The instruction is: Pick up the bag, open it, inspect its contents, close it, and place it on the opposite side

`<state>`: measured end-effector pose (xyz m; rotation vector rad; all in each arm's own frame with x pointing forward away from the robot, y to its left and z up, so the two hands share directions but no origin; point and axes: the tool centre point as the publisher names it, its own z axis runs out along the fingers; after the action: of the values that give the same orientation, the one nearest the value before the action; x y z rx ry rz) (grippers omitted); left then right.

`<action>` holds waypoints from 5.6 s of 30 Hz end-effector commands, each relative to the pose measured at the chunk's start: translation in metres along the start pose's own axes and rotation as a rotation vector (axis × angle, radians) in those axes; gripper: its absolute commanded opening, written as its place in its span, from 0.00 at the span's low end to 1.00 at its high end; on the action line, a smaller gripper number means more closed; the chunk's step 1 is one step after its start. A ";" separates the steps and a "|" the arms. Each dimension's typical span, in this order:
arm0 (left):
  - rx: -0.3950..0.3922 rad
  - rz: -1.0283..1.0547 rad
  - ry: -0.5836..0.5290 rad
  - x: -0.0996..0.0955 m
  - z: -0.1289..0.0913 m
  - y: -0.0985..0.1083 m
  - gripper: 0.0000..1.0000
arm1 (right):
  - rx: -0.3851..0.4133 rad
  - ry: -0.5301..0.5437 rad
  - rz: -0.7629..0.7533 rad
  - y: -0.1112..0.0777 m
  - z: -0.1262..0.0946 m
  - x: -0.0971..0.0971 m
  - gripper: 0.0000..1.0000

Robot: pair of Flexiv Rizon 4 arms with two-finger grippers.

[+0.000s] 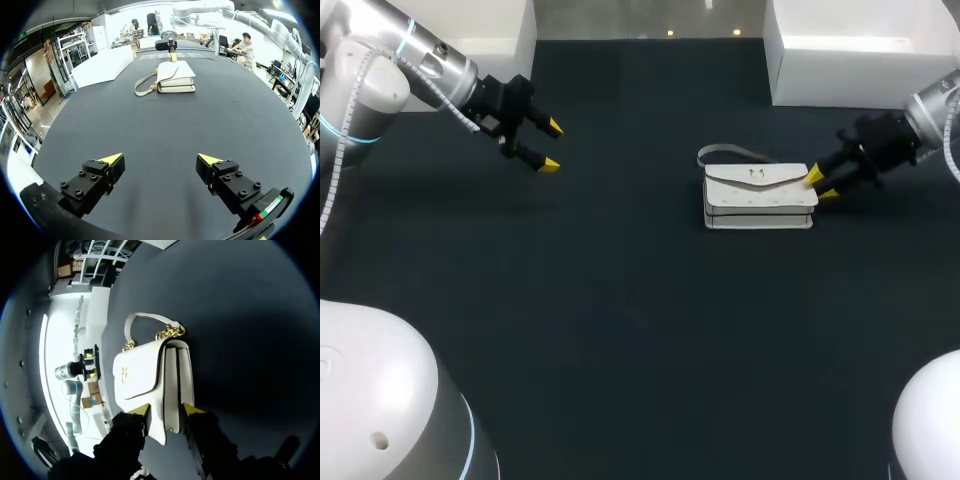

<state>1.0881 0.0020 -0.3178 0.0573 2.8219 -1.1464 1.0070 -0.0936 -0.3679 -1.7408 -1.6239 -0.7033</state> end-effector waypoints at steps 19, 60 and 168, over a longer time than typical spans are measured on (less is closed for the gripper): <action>0.003 0.001 -0.001 0.000 0.001 0.001 1.00 | 0.038 0.032 0.047 0.001 0.006 0.005 0.19; 0.003 0.001 -0.001 0.000 0.001 0.001 1.00 | -0.112 0.149 0.039 0.002 0.046 0.048 0.00; 0.003 0.001 -0.001 0.000 0.001 0.001 1.00 | -0.204 -0.535 -0.688 -0.005 0.091 0.179 1.00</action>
<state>1.0882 0.0020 -0.3178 0.0569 2.8219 -1.1464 1.0180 0.0877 -0.2931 -1.4210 -2.3687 -0.9322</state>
